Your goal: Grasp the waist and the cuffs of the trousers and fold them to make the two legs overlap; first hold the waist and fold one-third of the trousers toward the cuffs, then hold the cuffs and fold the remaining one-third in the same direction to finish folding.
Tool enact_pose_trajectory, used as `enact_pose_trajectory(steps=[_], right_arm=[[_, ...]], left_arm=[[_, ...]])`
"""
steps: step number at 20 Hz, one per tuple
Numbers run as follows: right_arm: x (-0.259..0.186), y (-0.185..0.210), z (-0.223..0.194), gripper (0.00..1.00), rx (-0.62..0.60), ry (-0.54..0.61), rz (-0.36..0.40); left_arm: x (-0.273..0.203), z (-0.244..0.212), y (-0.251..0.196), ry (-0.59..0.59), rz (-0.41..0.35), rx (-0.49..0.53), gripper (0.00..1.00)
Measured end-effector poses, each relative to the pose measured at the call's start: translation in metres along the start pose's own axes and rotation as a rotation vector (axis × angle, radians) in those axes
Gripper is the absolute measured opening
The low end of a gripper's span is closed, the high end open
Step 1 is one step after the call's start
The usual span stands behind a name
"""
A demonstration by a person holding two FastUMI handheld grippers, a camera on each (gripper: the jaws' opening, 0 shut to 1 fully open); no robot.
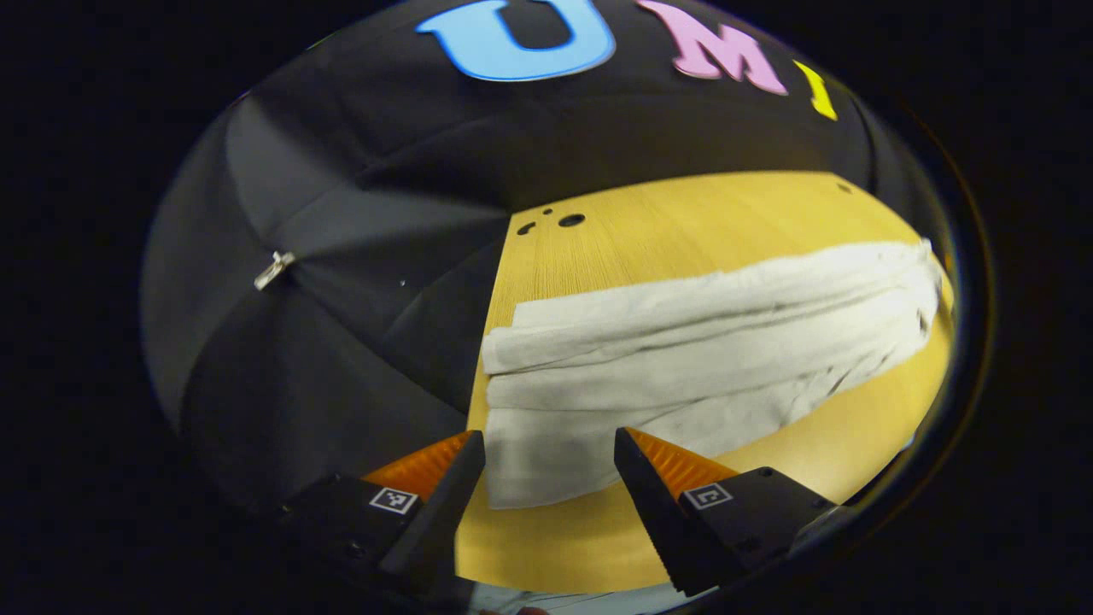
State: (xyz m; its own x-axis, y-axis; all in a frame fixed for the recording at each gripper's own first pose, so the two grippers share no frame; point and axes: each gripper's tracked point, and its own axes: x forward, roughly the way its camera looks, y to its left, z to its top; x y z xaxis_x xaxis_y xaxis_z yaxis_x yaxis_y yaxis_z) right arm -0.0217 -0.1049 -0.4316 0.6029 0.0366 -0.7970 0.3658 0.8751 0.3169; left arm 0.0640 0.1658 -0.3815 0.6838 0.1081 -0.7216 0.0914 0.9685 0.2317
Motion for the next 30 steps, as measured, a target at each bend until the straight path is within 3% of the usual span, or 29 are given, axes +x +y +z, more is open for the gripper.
enact_pose_trajectory(steps=[3,8,10,15,16,17,18,19,20,22,24,29,30], right_arm=[[0.010,-0.003,-0.010,0.82,0.219,0.000,-0.011],[0.036,-0.023,-0.022,0.82,0.422,0.019,-0.070],[0.047,-0.031,-0.022,0.82,0.505,0.017,-0.080],[0.077,-0.044,-0.007,0.79,0.667,-0.011,-0.122],[0.082,-0.050,-0.013,0.76,0.677,0.003,-0.139],[0.085,-0.052,-0.017,0.66,0.697,0.018,-0.137],[0.084,-0.051,-0.018,0.43,0.734,0.022,-0.128],[0.086,-0.052,-0.021,0.35,0.765,0.035,-0.117],[0.088,-0.052,-0.017,0.16,0.768,0.018,-0.115],[0.087,-0.051,-0.018,0.15,0.690,0.012,-0.122],[0.085,-0.048,-0.015,0.15,0.641,0.012,-0.122],[0.081,-0.047,-0.014,0.15,0.649,0.011,-0.110],[0.082,-0.047,-0.015,0.15,0.643,0.013,-0.109]], left_arm=[[0.002,0.009,-0.014,-0.052,-0.023,-0.221,0.97],[-0.001,-0.004,-0.035,-0.045,-0.042,-0.558,0.98],[-0.005,-0.008,-0.039,-0.034,-0.050,-0.625,0.96],[-0.011,-0.030,-0.050,0.028,-0.072,-0.682,0.96],[-0.011,-0.033,-0.055,0.040,-0.083,-0.704,0.96],[-0.009,-0.037,-0.059,0.055,-0.094,-0.733,0.96],[-0.007,-0.041,-0.065,0.075,-0.109,-0.766,0.96],[-0.005,-0.043,-0.069,0.094,-0.120,-0.800,0.96],[-0.001,-0.045,-0.072,0.105,-0.131,-0.832,0.96],[0.005,-0.043,-0.075,0.113,-0.140,-0.891,0.92],[0.012,-0.041,-0.075,0.116,-0.148,-0.956,0.96],[0.026,-0.033,-0.068,0.113,-0.151,-1.044,0.92],[0.028,-0.030,-0.069,0.113,-0.153,-1.055,0.96]])
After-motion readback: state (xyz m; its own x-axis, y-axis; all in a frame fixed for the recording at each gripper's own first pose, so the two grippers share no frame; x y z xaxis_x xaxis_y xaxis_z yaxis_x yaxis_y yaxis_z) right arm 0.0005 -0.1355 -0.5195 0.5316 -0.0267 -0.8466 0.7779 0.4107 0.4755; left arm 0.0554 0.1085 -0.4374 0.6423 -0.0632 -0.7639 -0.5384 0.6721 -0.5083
